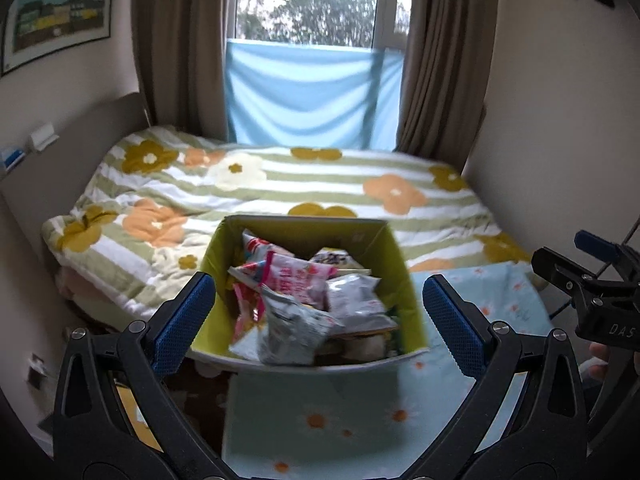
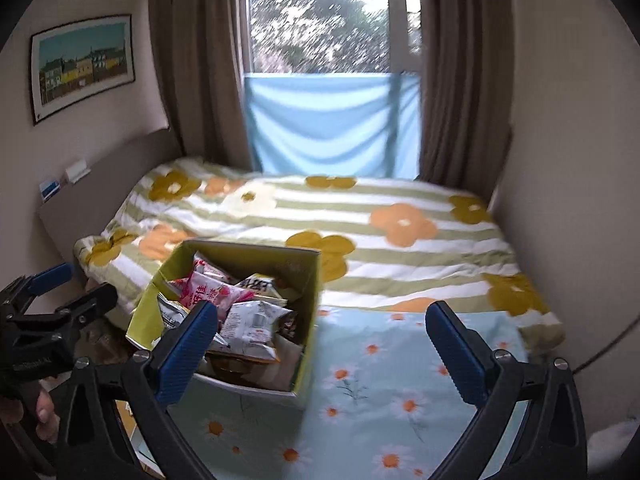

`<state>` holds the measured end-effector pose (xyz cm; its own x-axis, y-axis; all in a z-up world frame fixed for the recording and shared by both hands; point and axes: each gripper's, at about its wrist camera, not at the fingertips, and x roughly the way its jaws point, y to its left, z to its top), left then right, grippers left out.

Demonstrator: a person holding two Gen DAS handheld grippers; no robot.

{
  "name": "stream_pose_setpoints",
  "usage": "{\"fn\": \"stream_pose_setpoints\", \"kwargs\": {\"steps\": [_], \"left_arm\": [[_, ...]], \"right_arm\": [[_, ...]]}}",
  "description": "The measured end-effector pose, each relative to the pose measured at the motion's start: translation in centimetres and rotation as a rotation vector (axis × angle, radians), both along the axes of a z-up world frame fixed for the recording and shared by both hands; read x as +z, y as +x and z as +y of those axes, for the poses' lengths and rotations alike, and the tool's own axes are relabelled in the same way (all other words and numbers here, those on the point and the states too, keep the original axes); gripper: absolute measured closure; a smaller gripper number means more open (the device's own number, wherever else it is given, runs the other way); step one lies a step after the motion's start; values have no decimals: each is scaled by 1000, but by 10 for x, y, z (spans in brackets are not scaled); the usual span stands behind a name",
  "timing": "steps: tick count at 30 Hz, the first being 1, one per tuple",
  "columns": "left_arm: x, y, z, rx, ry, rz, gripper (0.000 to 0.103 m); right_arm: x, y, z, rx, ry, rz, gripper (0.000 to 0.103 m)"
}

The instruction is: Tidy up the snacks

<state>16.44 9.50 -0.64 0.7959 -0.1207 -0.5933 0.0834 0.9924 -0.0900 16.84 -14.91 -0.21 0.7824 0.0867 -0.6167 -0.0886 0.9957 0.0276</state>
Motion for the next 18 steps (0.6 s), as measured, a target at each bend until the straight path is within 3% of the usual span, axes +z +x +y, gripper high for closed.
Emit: {"fn": "stream_pose_setpoints", "kwargs": {"steps": [6, 11, 18], "left_arm": [[24, -65, -26, -4, 1, -89, 0], [23, -109, -43, 9, 12, -128, 0], [22, -135, -58, 25, 32, -132, 0]], "right_arm": [[19, -62, -27, -46, -29, -68, 0], [15, -98, -42, -58, -21, -92, 0], [7, -124, -52, -66, -22, -102, 0]]}}
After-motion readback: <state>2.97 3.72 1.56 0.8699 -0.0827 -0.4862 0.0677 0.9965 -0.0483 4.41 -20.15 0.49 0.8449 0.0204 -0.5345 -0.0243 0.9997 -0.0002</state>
